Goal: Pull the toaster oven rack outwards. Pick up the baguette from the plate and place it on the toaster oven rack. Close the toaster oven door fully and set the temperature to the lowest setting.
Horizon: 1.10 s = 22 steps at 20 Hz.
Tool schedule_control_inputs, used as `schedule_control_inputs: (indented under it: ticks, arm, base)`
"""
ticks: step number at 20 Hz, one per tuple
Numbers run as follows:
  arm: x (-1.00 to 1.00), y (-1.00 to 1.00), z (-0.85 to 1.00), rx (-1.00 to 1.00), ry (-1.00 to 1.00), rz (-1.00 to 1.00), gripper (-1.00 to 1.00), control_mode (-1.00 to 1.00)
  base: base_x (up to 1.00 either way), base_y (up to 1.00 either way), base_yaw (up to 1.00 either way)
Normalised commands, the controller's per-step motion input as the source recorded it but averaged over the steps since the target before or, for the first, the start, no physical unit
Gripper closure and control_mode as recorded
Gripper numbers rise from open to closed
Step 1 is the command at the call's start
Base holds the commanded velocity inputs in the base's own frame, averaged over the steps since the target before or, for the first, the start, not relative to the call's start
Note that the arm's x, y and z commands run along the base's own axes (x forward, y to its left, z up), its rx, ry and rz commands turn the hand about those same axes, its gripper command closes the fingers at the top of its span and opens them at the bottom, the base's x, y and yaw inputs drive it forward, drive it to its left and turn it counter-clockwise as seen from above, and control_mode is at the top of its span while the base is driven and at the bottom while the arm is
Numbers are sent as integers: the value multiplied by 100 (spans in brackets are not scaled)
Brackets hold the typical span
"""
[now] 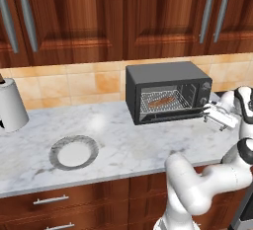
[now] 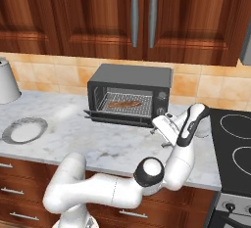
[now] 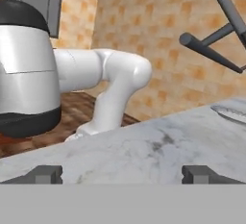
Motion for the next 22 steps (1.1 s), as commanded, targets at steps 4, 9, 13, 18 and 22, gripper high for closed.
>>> schedule_control_inputs:
  ticks: [4,9,13,18,22]
  arm:
    - [48,100,27,10,-14,-49,-100,-100]
    - [61,86,7,5,-13,-59,-100,-100]
    - [67,58,0,14,-13,-67,-100,-100]
    - [47,45,0,14,-13,-75,-100,-100]
    - [19,28,0,15,-13,-84,-100,-100]
  base:
    - [0,0,0]
    - [0,0,0]
    - [0,0,0]
    - [0,0,0]
    - [0,0,0]
